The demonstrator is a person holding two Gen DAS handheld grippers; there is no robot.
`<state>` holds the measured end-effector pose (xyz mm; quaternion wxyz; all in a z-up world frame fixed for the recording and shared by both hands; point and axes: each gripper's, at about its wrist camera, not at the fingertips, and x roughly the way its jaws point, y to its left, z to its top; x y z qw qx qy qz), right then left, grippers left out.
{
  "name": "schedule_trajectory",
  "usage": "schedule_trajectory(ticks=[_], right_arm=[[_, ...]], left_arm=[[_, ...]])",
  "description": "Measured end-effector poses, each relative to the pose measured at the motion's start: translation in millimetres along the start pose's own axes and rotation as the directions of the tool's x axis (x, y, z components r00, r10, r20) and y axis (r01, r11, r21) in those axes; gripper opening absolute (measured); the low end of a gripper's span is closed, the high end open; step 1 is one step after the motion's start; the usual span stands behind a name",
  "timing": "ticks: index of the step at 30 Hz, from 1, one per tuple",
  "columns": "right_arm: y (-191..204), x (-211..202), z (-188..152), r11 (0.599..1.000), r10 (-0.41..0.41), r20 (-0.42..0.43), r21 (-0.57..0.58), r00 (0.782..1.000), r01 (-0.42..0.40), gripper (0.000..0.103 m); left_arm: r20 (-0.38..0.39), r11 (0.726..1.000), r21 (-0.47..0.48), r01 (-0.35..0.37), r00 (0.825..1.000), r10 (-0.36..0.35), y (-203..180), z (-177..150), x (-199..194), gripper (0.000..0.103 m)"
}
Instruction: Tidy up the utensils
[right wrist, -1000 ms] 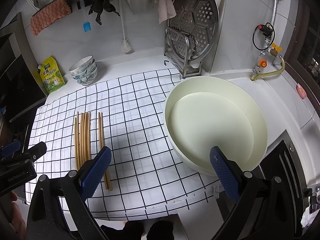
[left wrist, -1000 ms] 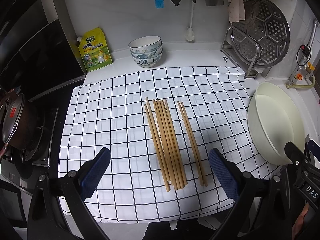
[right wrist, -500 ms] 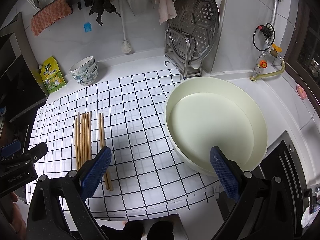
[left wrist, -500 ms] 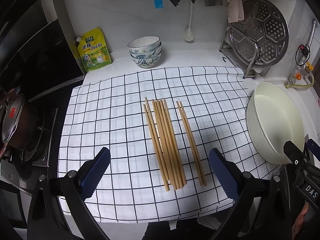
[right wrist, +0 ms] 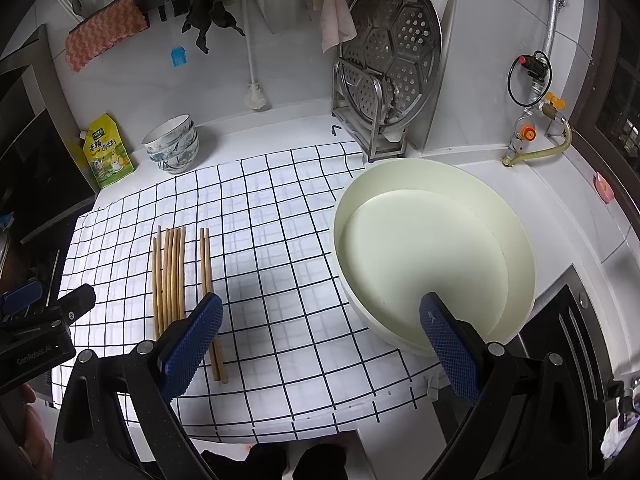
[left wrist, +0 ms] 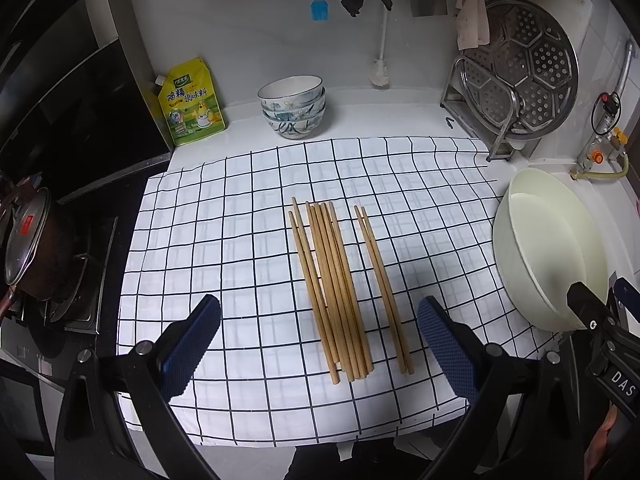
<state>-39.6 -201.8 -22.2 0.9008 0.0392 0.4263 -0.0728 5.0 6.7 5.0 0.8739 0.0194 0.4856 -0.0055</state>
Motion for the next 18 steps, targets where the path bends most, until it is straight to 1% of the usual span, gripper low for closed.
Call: schedule_trajectory(ticks=[13, 15, 18], right_arm=[[4, 0, 5, 1.0, 0.019, 0.005, -0.016, 1.0, -0.019, 0.094], [4, 1, 4, 0.999, 0.039, 0.009, -0.023, 0.999, -0.039, 0.094], [9, 3, 5, 0.993, 0.106, 0.016, -0.046, 0.994, -0.105, 0.094]], left_arm=[[0.003, 1.0, -0.012, -0.007, 1.0, 0.007, 3, 1, 1, 0.097], [0.005, 1.0, -0.015, -0.012, 1.0, 0.012, 5, 1, 2, 0.097], [0.009, 0.998, -0.039, -0.046, 0.999, 0.046, 15, 1, 9, 0.097]])
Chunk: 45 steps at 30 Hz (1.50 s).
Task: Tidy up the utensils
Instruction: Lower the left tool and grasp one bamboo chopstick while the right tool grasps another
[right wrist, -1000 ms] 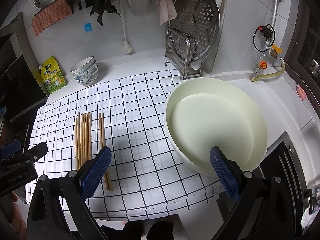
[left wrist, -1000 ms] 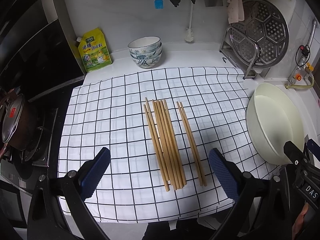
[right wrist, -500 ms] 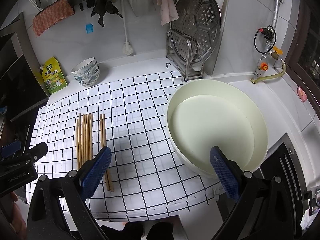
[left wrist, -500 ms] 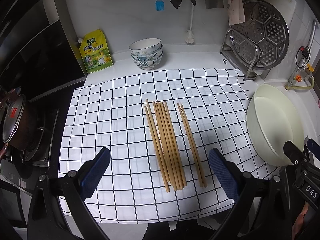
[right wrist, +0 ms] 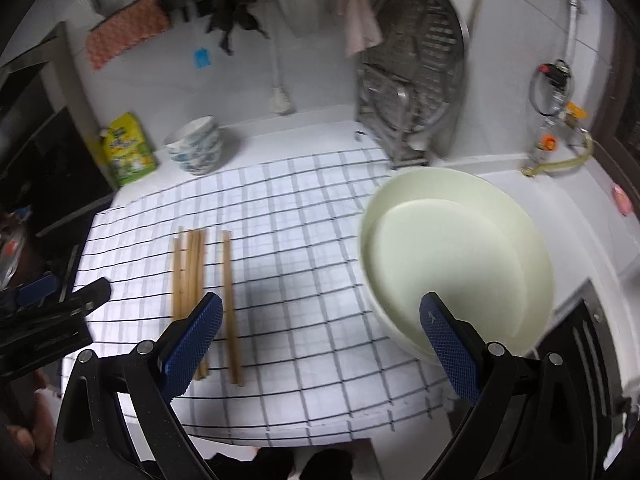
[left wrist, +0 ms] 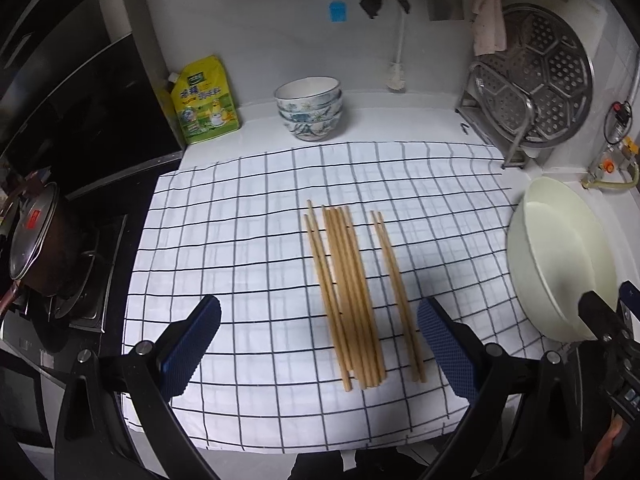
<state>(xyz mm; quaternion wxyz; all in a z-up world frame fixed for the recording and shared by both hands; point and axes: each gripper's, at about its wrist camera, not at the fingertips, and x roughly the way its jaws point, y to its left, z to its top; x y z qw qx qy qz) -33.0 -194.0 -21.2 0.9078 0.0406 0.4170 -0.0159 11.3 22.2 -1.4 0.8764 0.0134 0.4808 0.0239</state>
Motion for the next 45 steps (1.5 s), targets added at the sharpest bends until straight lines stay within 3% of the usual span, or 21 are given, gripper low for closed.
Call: schedule_trajectory(ticks=[9, 18, 30, 45], right_arm=[[34, 41, -1, 0.981, 0.127, -0.066, -0.14, 0.99, -0.135, 0.094], [58, 121, -13, 0.97, 0.144, -0.171, -0.172, 0.975, -0.174, 0.094], [61, 188, -25, 0.977, 0.057, -0.21, -0.19, 0.976, -0.098, 0.094], [62, 197, -37, 0.969, 0.039, -0.222, -0.231, 0.974, -0.091, 0.093]], left_arm=[[-0.05, 0.995, -0.053, -0.088, 0.995, 0.086, 33, -8, 46, 0.097], [-0.121, 0.995, -0.086, -0.056, 0.992, 0.045, 46, -22, 109, 0.097], [-0.168, 0.995, -0.092, -0.041, 0.985, 0.025, 44, -28, 158, 0.097], [-0.178, 0.995, -0.096, -0.023, 0.984, 0.006, 33, -34, 167, 0.097]])
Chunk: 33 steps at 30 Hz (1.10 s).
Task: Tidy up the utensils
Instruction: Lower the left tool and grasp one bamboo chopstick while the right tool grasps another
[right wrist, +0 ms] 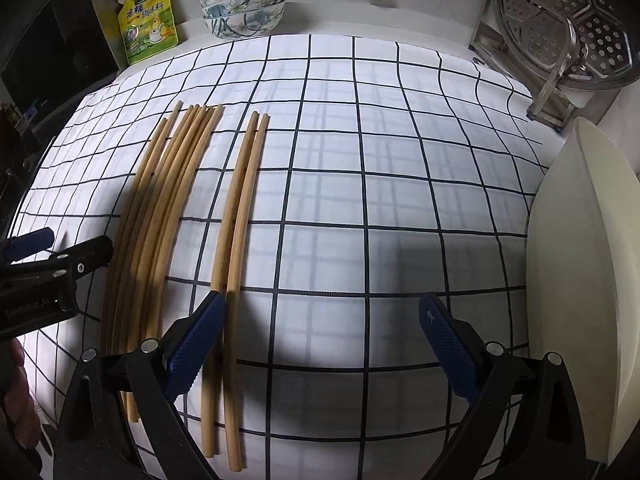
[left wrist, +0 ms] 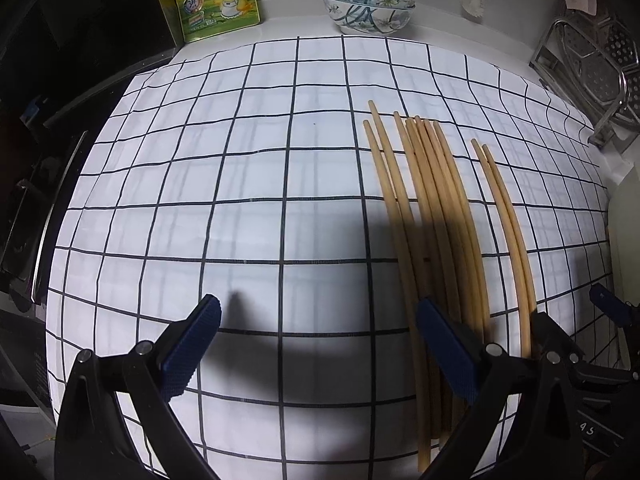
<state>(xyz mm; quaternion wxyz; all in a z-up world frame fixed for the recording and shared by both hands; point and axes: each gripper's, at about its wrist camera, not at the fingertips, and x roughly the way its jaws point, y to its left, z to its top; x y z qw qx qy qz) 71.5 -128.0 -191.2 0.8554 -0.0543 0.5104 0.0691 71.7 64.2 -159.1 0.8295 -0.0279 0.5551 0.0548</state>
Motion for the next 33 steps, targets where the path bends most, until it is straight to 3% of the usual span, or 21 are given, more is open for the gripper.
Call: schedule_trajectory(ticks=[15, 18, 23, 27, 30, 32, 33], right_arm=[[1, 3, -1, 1.0, 0.017, 0.001, 0.006, 1.0, -0.017, 0.086], [5, 2, 0, 1.0, 0.017, 0.012, -0.007, 1.0, -0.017, 0.08], [13, 1, 5, 0.999, 0.027, 0.027, -0.041, 0.999, -0.026, 0.065], [17, 2, 6, 0.998, 0.039, 0.034, -0.053, 0.999, -0.037, 0.058], [23, 0, 6, 0.996, 0.048, 0.043, -0.08, 0.998, -0.045, 0.041], [29, -2, 4, 0.993, 0.054, 0.046, -0.107, 0.998, -0.048, 0.021], [32, -2, 4, 0.992, 0.054, 0.045, -0.118, 0.998, -0.048, 0.016]], left_arm=[[-0.015, 1.0, -0.008, -0.022, 1.0, 0.022, 3, -1, 8, 0.098], [-0.005, 1.0, -0.004, -0.022, 1.0, 0.022, 0, -2, 6, 0.095], [-0.002, 1.0, 0.004, 0.012, 1.0, -0.012, -4, -1, 3, 0.081], [0.004, 0.999, 0.029, 0.027, 1.0, -0.027, -9, 2, 1, 0.062], [0.007, 0.998, 0.042, 0.037, 0.999, -0.038, -13, 4, -2, 0.039], [0.004, 0.998, 0.047, 0.047, 0.999, -0.047, -14, 5, -2, 0.023], [0.001, 0.997, 0.049, 0.052, 0.999, -0.052, -14, 6, -2, 0.016]])
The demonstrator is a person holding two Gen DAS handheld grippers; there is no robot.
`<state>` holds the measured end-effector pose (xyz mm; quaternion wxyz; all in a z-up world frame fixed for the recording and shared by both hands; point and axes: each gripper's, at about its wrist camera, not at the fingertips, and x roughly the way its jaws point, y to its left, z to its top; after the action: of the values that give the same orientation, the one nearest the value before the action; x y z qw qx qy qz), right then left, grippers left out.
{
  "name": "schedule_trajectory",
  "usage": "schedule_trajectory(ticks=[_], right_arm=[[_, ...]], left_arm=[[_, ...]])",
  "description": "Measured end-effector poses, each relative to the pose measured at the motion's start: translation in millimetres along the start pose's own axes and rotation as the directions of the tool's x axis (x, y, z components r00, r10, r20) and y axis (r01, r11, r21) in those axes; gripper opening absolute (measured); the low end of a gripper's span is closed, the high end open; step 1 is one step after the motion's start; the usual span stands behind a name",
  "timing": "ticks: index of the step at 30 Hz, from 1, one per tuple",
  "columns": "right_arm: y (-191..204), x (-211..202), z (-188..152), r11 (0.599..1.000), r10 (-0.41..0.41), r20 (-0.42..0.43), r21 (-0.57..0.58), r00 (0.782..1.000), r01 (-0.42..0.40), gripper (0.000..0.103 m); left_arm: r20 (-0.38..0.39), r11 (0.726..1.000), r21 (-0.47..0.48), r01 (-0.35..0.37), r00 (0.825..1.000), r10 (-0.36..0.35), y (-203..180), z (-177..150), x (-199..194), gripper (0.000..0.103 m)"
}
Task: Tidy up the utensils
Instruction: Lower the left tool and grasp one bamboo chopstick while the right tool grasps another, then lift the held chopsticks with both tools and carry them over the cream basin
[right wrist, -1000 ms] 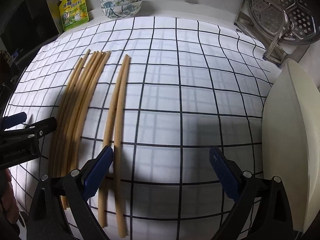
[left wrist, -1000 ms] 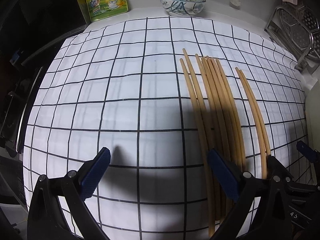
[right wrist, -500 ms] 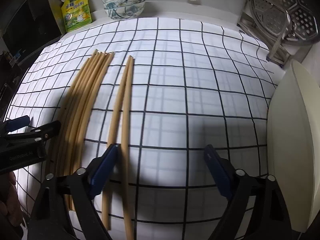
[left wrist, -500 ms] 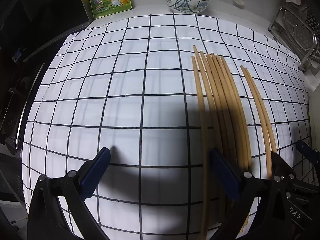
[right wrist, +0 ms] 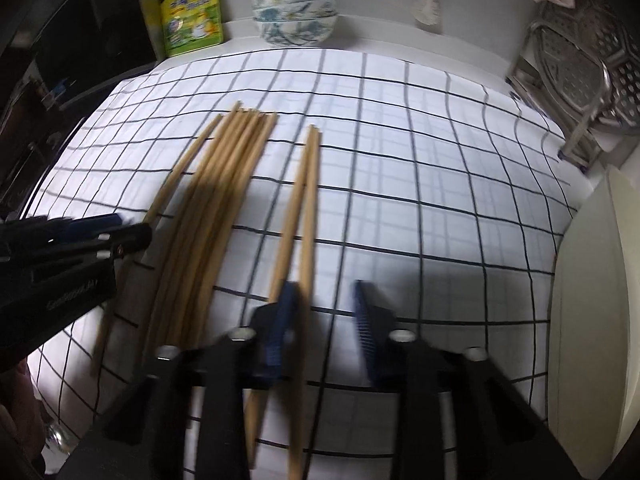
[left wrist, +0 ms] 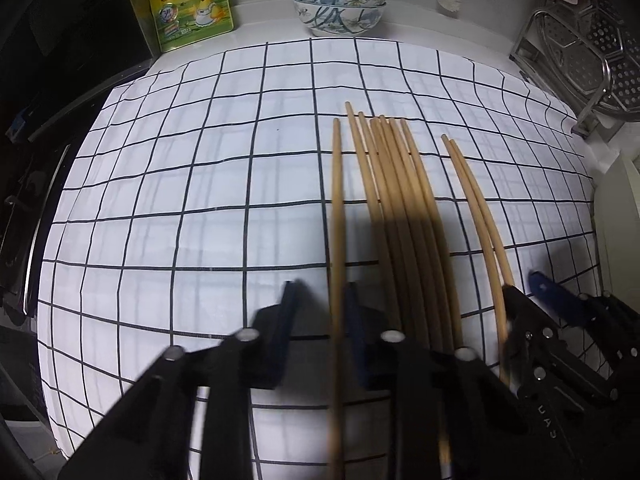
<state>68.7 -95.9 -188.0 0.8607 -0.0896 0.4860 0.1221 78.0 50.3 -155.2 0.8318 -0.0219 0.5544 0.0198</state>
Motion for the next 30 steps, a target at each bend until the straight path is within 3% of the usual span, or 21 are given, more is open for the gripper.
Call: schedule_trajectory(ticks=[1, 7, 21, 30], right_arm=[[2, 0, 1, 1.0, 0.002, -0.003, -0.008, 1.0, -0.002, 0.006], [-2, 1, 5, 0.998, 0.043, -0.018, 0.036, 0.999, -0.042, 0.006], [-11, -33, 22, 0.978, 0.084, 0.041, 0.189, 0.996, -0.09, 0.006], [-16, -87, 31, 0.961, 0.017, 0.145, 0.271, 0.989, -0.056, 0.006]], left_arm=[[-0.003, 1.0, 0.003, 0.002, 1.0, -0.002, -1, 0, 0, 0.012], [-0.018, 0.998, 0.002, 0.064, 0.998, -0.064, 8, 3, -1, 0.007], [0.036, 0.988, 0.107, 0.113, 0.992, -0.118, 9, 20, -37, 0.007], [0.124, 0.96, 0.244, 0.134, 0.978, -0.168, -14, 37, -80, 0.007]])
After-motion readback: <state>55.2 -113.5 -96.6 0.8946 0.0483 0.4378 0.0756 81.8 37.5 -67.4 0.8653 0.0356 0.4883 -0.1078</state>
